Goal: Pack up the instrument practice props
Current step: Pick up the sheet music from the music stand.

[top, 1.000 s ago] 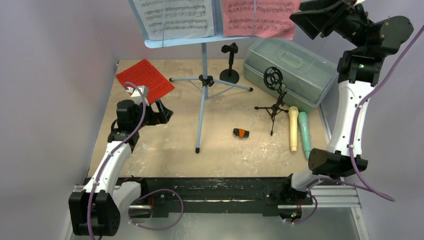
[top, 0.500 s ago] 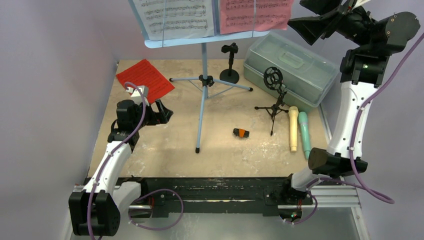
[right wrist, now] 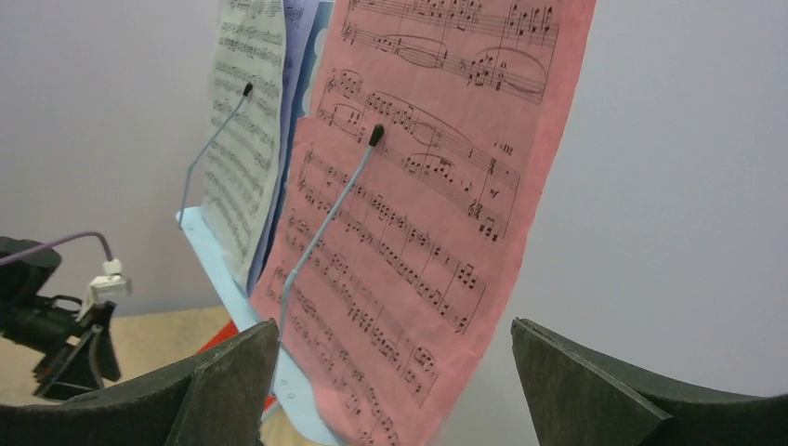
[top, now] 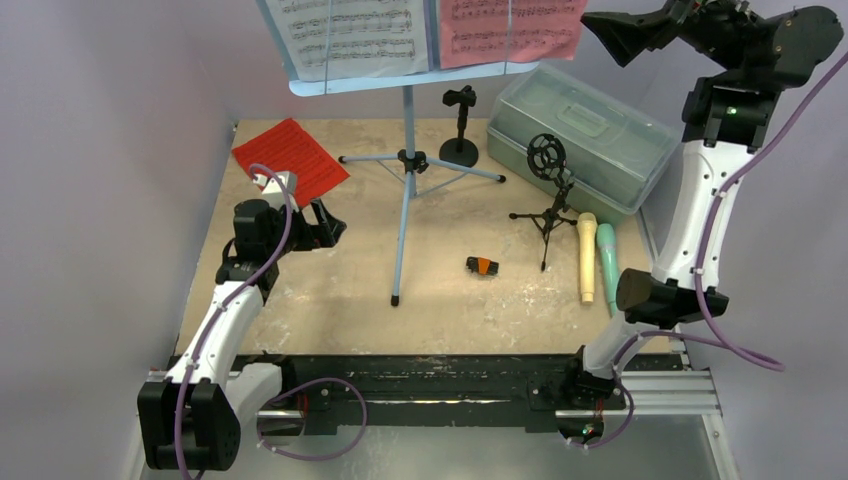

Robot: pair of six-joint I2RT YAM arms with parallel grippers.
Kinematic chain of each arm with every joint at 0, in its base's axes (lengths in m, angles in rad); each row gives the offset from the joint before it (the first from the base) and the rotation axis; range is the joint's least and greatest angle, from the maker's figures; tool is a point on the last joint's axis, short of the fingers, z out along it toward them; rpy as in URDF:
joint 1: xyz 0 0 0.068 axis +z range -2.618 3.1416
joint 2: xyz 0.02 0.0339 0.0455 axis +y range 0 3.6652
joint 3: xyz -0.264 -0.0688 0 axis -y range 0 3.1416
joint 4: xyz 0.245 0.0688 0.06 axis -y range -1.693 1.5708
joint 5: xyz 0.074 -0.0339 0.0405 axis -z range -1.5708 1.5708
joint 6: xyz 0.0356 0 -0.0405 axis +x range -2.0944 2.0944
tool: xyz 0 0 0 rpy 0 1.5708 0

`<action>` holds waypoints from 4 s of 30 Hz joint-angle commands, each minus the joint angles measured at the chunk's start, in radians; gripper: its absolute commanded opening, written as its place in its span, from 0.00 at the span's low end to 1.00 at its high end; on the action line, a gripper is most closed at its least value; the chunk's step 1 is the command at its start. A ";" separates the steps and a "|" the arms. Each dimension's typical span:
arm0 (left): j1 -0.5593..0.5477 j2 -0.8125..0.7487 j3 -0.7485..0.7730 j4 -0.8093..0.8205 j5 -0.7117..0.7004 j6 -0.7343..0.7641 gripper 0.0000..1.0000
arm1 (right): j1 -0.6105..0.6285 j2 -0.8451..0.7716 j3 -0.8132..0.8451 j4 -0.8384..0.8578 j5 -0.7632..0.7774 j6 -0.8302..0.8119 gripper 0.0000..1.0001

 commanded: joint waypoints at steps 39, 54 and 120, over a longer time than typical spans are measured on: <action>-0.002 0.023 0.020 0.010 -0.008 0.027 0.98 | 0.064 0.057 0.017 0.570 -0.040 0.289 0.96; -0.002 0.028 0.019 0.010 -0.007 0.026 0.98 | 0.145 0.053 0.076 0.072 0.097 -0.081 0.77; -0.031 -0.033 -0.021 0.192 0.302 0.000 0.97 | -0.031 -0.188 0.337 -0.531 0.157 -0.293 0.00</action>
